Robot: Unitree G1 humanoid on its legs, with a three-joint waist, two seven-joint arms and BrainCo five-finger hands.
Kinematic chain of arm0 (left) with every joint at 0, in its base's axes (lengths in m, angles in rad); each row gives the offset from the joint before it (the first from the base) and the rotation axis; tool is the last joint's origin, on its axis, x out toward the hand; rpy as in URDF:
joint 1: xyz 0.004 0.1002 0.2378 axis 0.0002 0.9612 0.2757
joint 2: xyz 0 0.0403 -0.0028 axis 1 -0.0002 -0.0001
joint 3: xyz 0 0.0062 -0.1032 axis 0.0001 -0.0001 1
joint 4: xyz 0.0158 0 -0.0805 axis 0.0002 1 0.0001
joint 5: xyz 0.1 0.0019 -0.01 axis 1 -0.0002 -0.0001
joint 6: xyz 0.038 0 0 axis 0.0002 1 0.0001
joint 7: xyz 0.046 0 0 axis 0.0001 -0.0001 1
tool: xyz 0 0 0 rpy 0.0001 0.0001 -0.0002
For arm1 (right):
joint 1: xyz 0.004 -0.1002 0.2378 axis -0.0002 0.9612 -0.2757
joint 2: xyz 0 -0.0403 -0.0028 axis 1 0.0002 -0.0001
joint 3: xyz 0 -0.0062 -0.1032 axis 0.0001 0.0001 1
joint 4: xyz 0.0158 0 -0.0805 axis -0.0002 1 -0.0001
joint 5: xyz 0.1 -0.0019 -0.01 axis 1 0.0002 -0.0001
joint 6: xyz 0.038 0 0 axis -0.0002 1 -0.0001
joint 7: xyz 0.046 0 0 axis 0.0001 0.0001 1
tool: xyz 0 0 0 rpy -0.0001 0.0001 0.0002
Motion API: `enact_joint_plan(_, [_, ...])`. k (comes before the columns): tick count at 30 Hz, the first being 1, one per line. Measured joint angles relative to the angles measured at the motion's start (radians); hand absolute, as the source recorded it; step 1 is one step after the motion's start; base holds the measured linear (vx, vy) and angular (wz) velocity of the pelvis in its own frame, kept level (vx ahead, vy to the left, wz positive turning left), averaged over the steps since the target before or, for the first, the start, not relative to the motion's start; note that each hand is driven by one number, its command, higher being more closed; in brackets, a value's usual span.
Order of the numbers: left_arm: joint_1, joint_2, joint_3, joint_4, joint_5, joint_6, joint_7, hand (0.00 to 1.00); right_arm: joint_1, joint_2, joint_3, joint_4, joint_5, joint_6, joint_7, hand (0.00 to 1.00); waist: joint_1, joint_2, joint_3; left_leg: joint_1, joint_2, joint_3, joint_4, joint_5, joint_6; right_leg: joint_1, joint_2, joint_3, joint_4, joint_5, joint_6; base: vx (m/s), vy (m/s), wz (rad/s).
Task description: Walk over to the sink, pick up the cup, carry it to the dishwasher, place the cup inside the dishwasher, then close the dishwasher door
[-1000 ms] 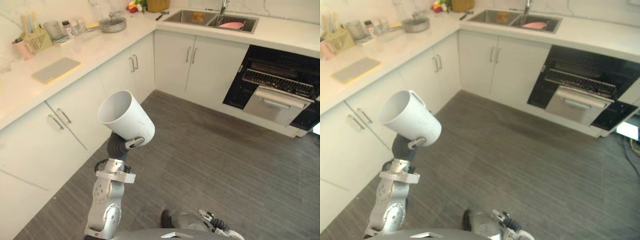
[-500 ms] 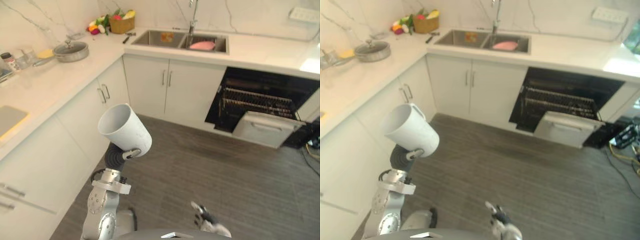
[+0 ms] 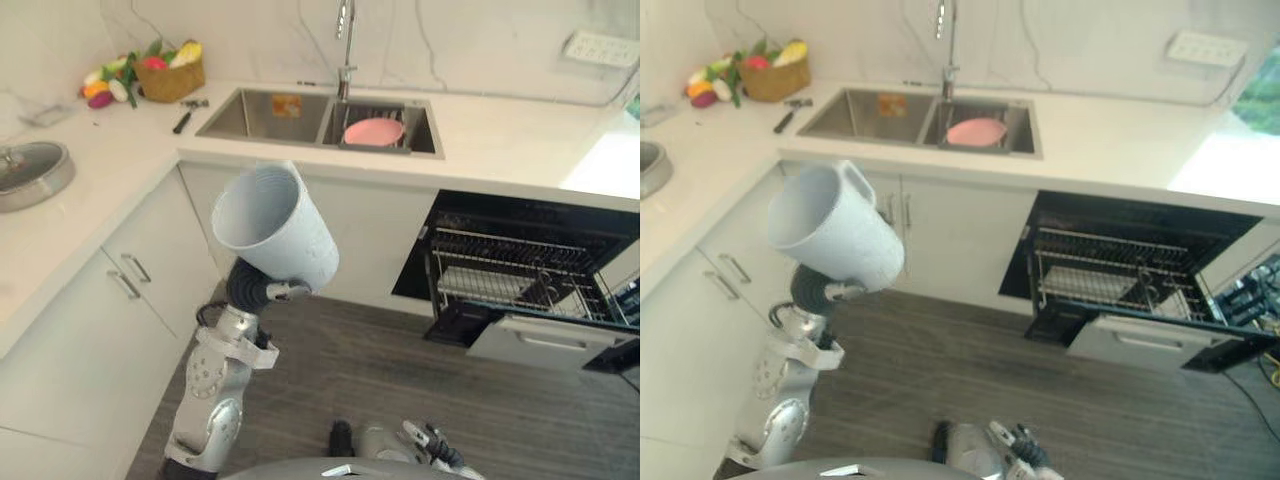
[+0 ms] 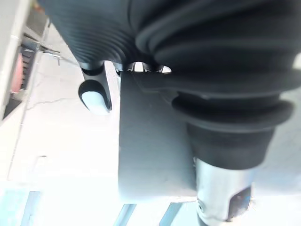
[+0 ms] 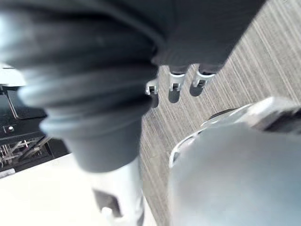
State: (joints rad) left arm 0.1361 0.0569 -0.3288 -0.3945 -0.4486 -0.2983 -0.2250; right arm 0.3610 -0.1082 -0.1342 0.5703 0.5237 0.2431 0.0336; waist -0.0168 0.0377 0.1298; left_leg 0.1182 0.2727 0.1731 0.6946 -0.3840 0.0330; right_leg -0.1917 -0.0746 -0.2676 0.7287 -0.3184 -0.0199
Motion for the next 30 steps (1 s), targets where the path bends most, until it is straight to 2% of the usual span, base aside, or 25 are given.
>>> enact_joint_plan(1, [0.025, -0.001, -0.002, -0.015, 0.0, 0.0, 0.0, 1.0, 0.021, 0.011, -0.001, 0.0, -0.002, 0.009, -0.009, 0.0, 0.005, -0.016, -0.009, -0.039, -0.001, -0.019, 0.09, 0.021, -0.011, 0.049, 0.004, 0.015, -0.06, -0.053, 0.022, 0.54, 0.022, 0.52])
enact_joint_plan(2, [0.081, -0.028, -0.006, -0.01, 0.0, -0.005, 0.0, 1.0, 0.027, -0.017, -0.033, -0.005, 0.009, 0.028, -0.004, 0.0, 0.002, 0.032, -0.008, -0.121, 0.053, -0.08, 0.244, 0.091, -0.005, 0.088, 0.07, 0.019, -0.117, -0.076, 0.009, 0.32, -0.018, 0.04])
enact_joint_plan(3, [0.105, -0.035, -0.002, 0.007, 0.004, -0.004, -0.002, 1.0, -0.004, -0.052, -0.022, 0.006, -0.003, 0.048, -0.024, 0.0, 0.016, 0.067, -0.008, -0.205, 0.072, -0.085, 0.363, 0.161, 0.0, 0.138, 0.117, 0.052, -0.208, -0.046, -0.015, 0.24, -0.026, -0.18])
enact_joint_plan(4, [0.108, -0.037, 0.001, 0.016, 0.005, -0.004, -0.003, 1.0, -0.029, -0.06, -0.021, 0.034, 0.0, 0.058, -0.033, 0.0, 0.019, 0.064, -0.008, -0.236, 0.056, -0.052, 0.374, 0.117, -0.003, 0.163, 0.125, 0.08, -0.264, -0.005, -0.021, 0.17, -0.046, -0.33])
enact_joint_plan(5, [0.108, -0.039, 0.001, 0.027, 0.004, -0.004, -0.006, 1.0, -0.09, -0.061, -0.028, 0.12, 0.001, 0.066, -0.037, 0.0, 0.014, 0.043, -0.007, -0.275, 0.002, 0.003, 0.272, 0.064, 0.003, 0.197, 0.114, 0.123, -0.346, 0.036, -0.03, 0.13, -0.083, -0.19])
enact_joint_plan(6, [0.109, -0.037, -0.009, 0.031, 0.005, -0.004, -0.009, 1.0, -0.167, -0.056, -0.036, 0.256, 0.016, 0.066, -0.04, 0.0, 0.012, 0.005, -0.013, -0.294, -0.123, 0.023, -0.048, 0.069, -0.024, 0.227, 0.064, 0.13, -0.44, 0.077, -0.02, 0.14, -0.127, -0.32])
enact_joint_plan(7, [0.112, -0.039, -0.031, 0.018, 0.011, -0.004, -0.009, 1.0, -0.204, -0.06, -0.04, 0.332, 0.039, 0.063, -0.04, 0.0, 0.031, 0.003, -0.013, -0.323, -0.178, -0.011, -0.275, 0.127, -0.085, 0.242, 0.058, 0.147, -0.505, 0.099, -0.012, 0.17, -0.092, -0.4])
enact_joint_plan(8, [0.112, -0.04, -0.045, 0.013, 0.012, -0.004, -0.009, 1.0, -0.219, -0.062, -0.041, 0.348, 0.044, 0.06, -0.041, 0.0, 0.038, 0.012, -0.01, -0.342, -0.178, -0.032, -0.323, 0.155, -0.103, 0.252, 0.063, 0.155, -0.52, 0.101, -0.009, 0.25, -0.006, -0.73])
enact_joint_plan(9, [0.112, -0.039, -0.059, 0.024, 0.019, -0.004, -0.011, 1.0, -0.229, -0.059, -0.042, 0.359, 0.058, 0.049, -0.052, 0.0, 0.048, 0.023, -0.013, -0.347, -0.17, -0.06, -0.402, 0.213, -0.121, 0.275, 0.075, 0.179, -0.532, 0.113, 0.015, 0.33, 0.071, -0.79])
enact_joint_plan(12, [0.108, -0.037, -0.094, 0.063, 0.018, 0.011, -0.033, 1.0, -0.229, -0.058, -0.039, 0.383, 0.069, 0.02, -0.068, 0.0, 0.046, 0.038, -0.026, -0.312, -0.16, -0.067, -0.473, 0.314, -0.101, 0.32, 0.089, 0.25, -0.515, 0.063, 0.03, 0.37, 0.162, -0.88])
enact_joint_plan(13, [0.1, -0.036, -0.108, 0.075, 0.018, 0.023, -0.044, 1.0, -0.229, -0.056, -0.046, 0.39, 0.081, 0.013, -0.073, 0.0, 0.044, 0.037, -0.032, -0.298, -0.167, -0.064, -0.464, 0.412, -0.1, 0.332, 0.084, 0.27, -0.506, 0.036, 0.046, 0.47, 0.249, -0.52])
enact_joint_plan(14, [0.078, -0.009, -0.121, 0.097, 0.017, 0.041, -0.052, 1.0, -0.213, -0.032, -0.058, 0.397, 0.095, 0.006, -0.086, 0.0, 0.034, -0.005, -0.057, -0.294, -0.206, -0.055, -0.452, 0.398, -0.069, 0.345, 0.037, 0.27, -0.501, 0.023, 0.062, 0.54, 0.262, -0.23])
enact_joint_plan(16, [0.048, 0.015, -0.135, 0.109, 0.009, 0.061, -0.064, 1.0, -0.188, -0.011, -0.083, 0.405, 0.118, 0.0, -0.09, 0.0, 0.02, -0.029, -0.084, -0.288, -0.243, -0.052, -0.463, 0.377, -0.045, 0.346, 0.003, 0.248, -0.489, 0.028, 0.077, 0.42, 0.203, 0.21])
enact_joint_plan(18, [0.011, 0.03, -0.158, 0.118, -0.02, 0.077, -0.078, 1.0, -0.181, 0.02, -0.119, 0.428, 0.142, -0.006, -0.09, 0.0, 0.019, -0.058, -0.084, -0.218, -0.275, -0.05, -0.523, 0.35, -0.034, 0.288, -0.028, 0.226, -0.296, 0.045, 0.096, 0.3, 0.175, 0.19])
enact_joint_plan(19, [0.003, 0.035, -0.168, 0.125, -0.021, 0.079, -0.081, 1.0, -0.175, 0.021, -0.125, 0.429, 0.143, -0.008, -0.09, 0.0, 0.02, -0.065, -0.084, -0.193, -0.282, -0.052, -0.537, 0.344, -0.03, 0.26, -0.039, 0.22, -0.209, 0.06, 0.088, 0.23, 0.14, 0.19])
enact_joint_plan(20, [-0.005, 0.054, -0.201, 0.136, -0.02, 0.083, -0.083, 1.0, -0.162, 0.021, -0.124, 0.429, 0.145, -0.017, -0.089, 0.0, 0.019, -0.074, -0.082, -0.125, -0.297, -0.062, -0.569, 0.316, -0.018, 0.174, -0.072, 0.189, 0.02, 0.16, 0.057, 0.17, 0.096, 0.11])
enact_joint_plan(21, [-0.005, 0.063, -0.216, 0.136, -0.02, 0.084, -0.083, 1.0, -0.156, 0.021, -0.125, 0.43, 0.148, -0.022, -0.088, 0.0, 0.018, -0.074, -0.082, -0.095, -0.301, -0.064, -0.581, 0.306, -0.013, 0.145, -0.085, 0.173, 0.1, 0.226, 0.049, 0.17, 0.107, 0.03])
enact_joint_plan(22, [-0.004, 0.073, -0.238, 0.135, -0.017, 0.084, -0.078, 1.0, -0.148, 0.018, -0.127, 0.43, 0.15, -0.032, -0.082, 0.0, 0.015, -0.058, -0.077, -0.05, -0.299, -0.064, -0.589, 0.278, -0.002, 0.09, -0.102, 0.166, 0.223, 0.195, 0.029, 0.09, 0.066, -0.06])
enact_joint_plan(23, [-0.004, 0.076, -0.244, 0.135, -0.015, 0.084, -0.071, 1.0, -0.148, 0.018, -0.127, 0.428, 0.148, -0.038, -0.075, 0.0, 0.011, -0.06, -0.079, -0.032, -0.298, -0.063, -0.592, 0.269, -0.001, 0.062, -0.105, 0.166, 0.251, 0.154, 0.026, 0.03, 0.043, 0.01])
enact_joint_plan(24, [-0.008, 0.079, -0.249, 0.138, -0.002, 0.084, -0.05, 1.0, -0.15, 0.023, -0.126, 0.424, 0.144, -0.05, -0.055, 0.0, -0.006, -0.059, -0.083, -0.011, -0.288, -0.066, -0.596, 0.257, -0.001, 0.008, -0.1, 0.143, 0.243, 0.079, 0.028, -0.04, -0.005, 0.08])
enact_joint_plan(25, [-0.015, 0.082, -0.254, 0.143, 0.0, 0.085, -0.037, 1.0, -0.151, 0.024, -0.126, 0.418, 0.139, -0.058, -0.042, 0.0, -0.016, -0.056, -0.083, -0.004, -0.275, -0.068, -0.597, 0.251, -0.004, -0.025, -0.086, 0.126, 0.189, 0.044, 0.034, 0.04, -0.021, 0.16])
enact_joint_plan(27, [-0.035, 0.082, -0.247, 0.151, 0.0, 0.092, -0.018, 1.0, -0.149, 0.035, -0.123, 0.382, 0.138, -0.083, -0.023, 0.0, -0.026, -0.038, -0.069, 0.024, -0.231, -0.061, -0.597, 0.233, -0.032, -0.059, -0.05, 0.061, -0.043, 0.03, 0.039, 0.24, 0.0, 0.03])
enact_joint_plan(28, [-0.032, 0.084, -0.23, 0.15, -0.001, 0.092, -0.018, 1.0, -0.148, 0.035, -0.114, 0.373, 0.136, -0.092, -0.023, 0.0, -0.021, -0.036, -0.068, 0.053, -0.217, -0.035, -0.595, 0.212, -0.062, -0.042, -0.026, 0.024, -0.23, 0.105, 0.042, 0.29, 0.024, -0.24])
enact_joint_plan(29, [-0.025, 0.088, -0.216, 0.144, -0.001, 0.091, -0.019, 1.0, -0.137, 0.034, -0.097, 0.366, 0.133, -0.092, -0.025, 0.0, -0.013, -0.049, -0.071, 0.071, -0.222, -0.011, -0.593, 0.2, -0.071, -0.029, -0.023, 0.015, -0.333, 0.21, 0.027, 0.21, -0.072, -0.5])
enact_joint_plan(30, [-0.02, 0.104, -0.193, 0.134, 0.0, 0.085, -0.02, 1.0, -0.128, 0.035, -0.065, 0.357, 0.114, -0.092, -0.025, 0.0, 0.0, -0.079, -0.064, 0.109, -0.245, 0.012, -0.592, 0.17, -0.077, -0.02, -0.036, 0.011, -0.384, 0.297, 0.008, 0.14, -0.106, -0.61])
